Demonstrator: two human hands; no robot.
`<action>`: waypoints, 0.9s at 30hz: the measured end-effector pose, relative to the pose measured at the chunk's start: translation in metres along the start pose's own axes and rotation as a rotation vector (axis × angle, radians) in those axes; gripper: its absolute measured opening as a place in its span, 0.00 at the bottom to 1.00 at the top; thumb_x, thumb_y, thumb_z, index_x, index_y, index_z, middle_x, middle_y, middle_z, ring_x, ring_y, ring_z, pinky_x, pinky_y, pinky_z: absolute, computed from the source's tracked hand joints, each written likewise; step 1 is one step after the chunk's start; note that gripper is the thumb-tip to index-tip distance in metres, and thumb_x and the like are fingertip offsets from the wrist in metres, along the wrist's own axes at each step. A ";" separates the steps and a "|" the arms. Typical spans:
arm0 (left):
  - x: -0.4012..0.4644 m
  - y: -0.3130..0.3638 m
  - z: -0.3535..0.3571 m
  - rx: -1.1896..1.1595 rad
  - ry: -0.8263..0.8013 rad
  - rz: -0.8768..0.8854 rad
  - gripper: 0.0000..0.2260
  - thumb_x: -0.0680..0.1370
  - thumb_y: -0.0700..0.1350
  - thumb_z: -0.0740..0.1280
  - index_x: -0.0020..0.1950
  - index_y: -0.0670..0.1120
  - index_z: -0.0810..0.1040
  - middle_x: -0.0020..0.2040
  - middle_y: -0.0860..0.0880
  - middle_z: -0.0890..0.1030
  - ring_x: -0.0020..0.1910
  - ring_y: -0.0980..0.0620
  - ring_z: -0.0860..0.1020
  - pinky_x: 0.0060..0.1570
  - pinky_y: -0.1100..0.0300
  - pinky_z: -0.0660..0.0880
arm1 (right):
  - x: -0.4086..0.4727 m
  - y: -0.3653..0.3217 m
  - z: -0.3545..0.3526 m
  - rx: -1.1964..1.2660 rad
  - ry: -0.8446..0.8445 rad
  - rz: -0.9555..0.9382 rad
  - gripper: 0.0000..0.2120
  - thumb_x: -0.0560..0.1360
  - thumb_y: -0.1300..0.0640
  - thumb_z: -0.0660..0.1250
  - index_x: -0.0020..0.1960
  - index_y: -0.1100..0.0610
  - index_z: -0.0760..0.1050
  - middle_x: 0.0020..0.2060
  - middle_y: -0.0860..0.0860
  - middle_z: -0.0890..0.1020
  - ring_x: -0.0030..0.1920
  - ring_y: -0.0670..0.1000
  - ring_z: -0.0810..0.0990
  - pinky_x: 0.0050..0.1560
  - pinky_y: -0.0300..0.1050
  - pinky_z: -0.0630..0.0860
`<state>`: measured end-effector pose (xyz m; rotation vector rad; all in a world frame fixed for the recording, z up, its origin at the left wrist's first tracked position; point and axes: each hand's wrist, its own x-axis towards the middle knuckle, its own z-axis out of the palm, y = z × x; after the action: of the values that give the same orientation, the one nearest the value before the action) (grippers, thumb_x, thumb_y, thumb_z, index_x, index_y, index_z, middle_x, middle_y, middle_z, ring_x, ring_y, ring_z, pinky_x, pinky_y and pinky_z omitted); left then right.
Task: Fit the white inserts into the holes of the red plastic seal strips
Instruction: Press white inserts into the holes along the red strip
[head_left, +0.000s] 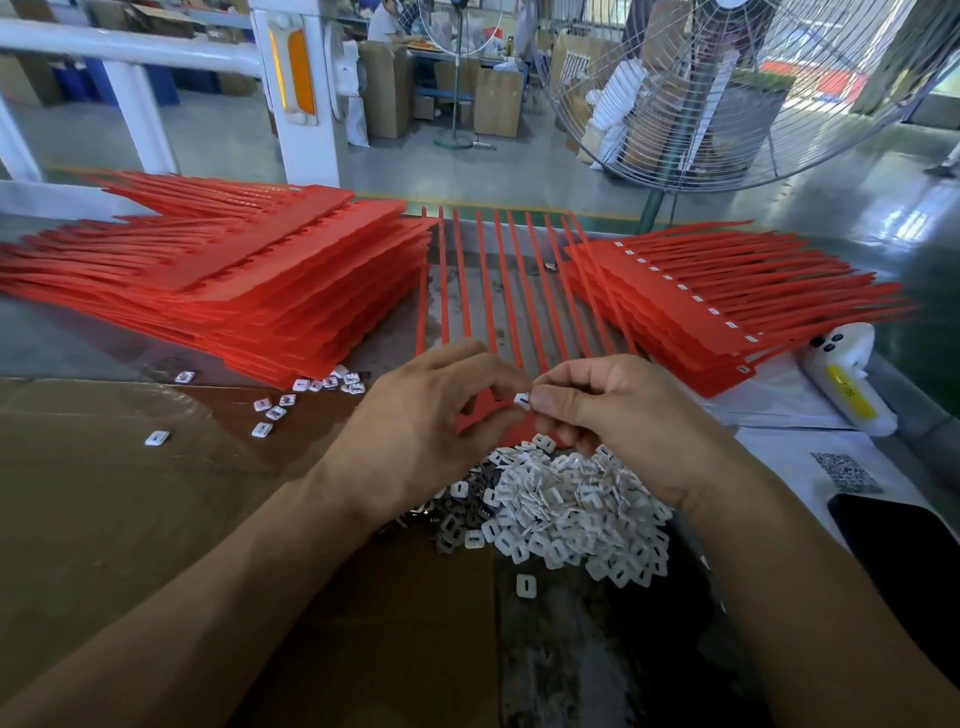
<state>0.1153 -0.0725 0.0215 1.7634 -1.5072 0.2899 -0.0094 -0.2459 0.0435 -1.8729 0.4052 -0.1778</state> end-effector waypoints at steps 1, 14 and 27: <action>0.000 0.000 0.000 0.007 0.001 0.003 0.10 0.79 0.49 0.72 0.58 0.48 0.83 0.50 0.55 0.80 0.44 0.56 0.79 0.43 0.53 0.79 | 0.001 0.001 0.000 0.003 -0.004 -0.004 0.06 0.79 0.54 0.72 0.44 0.49 0.86 0.36 0.49 0.85 0.35 0.45 0.77 0.34 0.36 0.73; 0.001 -0.033 0.001 0.190 0.105 -0.385 0.06 0.78 0.51 0.72 0.53 0.53 0.84 0.49 0.58 0.80 0.51 0.55 0.75 0.57 0.48 0.74 | 0.004 0.012 0.001 -0.320 0.280 0.028 0.08 0.79 0.43 0.70 0.47 0.46 0.83 0.41 0.41 0.86 0.41 0.37 0.82 0.41 0.39 0.73; 0.011 -0.037 0.016 0.334 -0.070 -0.449 0.08 0.79 0.57 0.69 0.56 0.59 0.83 0.59 0.58 0.79 0.62 0.54 0.71 0.63 0.54 0.63 | 0.006 0.011 0.003 -0.380 0.231 0.059 0.10 0.79 0.41 0.70 0.47 0.47 0.83 0.43 0.48 0.87 0.46 0.49 0.85 0.51 0.49 0.81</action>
<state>0.1472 -0.0913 0.0025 2.3400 -1.1089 0.2609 -0.0047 -0.2482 0.0315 -2.2178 0.6901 -0.2955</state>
